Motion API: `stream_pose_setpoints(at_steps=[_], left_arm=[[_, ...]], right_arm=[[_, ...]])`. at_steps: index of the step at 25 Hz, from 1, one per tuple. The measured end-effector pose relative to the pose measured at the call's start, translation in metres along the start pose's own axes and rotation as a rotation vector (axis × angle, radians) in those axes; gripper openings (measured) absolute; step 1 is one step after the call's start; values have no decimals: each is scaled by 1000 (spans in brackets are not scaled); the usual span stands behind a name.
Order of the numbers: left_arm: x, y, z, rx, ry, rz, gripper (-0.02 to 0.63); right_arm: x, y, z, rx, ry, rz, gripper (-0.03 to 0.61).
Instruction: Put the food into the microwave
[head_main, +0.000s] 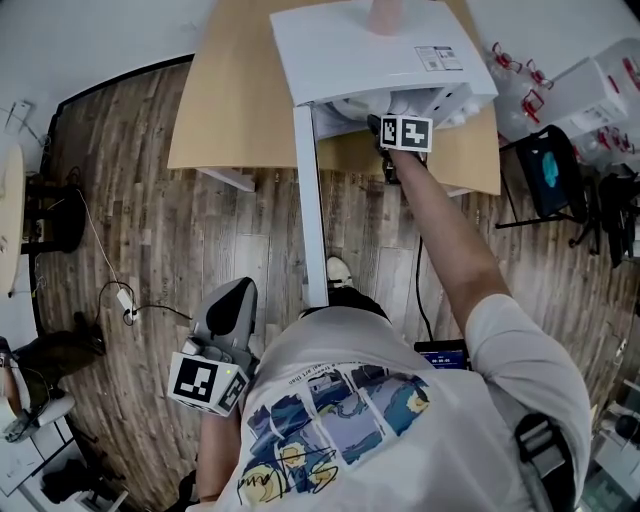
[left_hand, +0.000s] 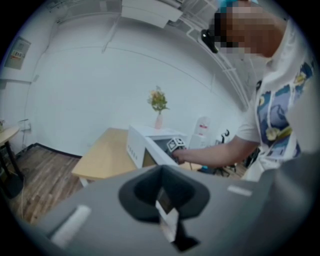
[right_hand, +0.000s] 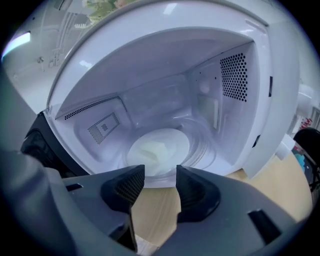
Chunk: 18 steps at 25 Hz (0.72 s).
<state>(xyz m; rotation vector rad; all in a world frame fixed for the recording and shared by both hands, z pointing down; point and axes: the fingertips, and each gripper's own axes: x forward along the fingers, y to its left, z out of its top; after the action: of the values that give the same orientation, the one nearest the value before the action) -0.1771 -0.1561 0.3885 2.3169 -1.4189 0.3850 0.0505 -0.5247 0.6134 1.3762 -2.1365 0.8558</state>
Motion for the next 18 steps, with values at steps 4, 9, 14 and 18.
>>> stream_pose_setpoints(at_steps=[4,9,14,18], left_arm=[[-6,-5,-4,6,-10,-18,9],[-16,-14,-10,20,-24,-53,9],[-29,-25,-17,34,-39,-92,9],[-44,-35,-23,55,-47,-123,9]], right_arm=[[-17,3,-7,11,-12,7,193],[-48,11,-19,3,-35,16,139],[-88,26,-37,-19,-61,27,55],[-121,40,-61,-20,-62,44,20]])
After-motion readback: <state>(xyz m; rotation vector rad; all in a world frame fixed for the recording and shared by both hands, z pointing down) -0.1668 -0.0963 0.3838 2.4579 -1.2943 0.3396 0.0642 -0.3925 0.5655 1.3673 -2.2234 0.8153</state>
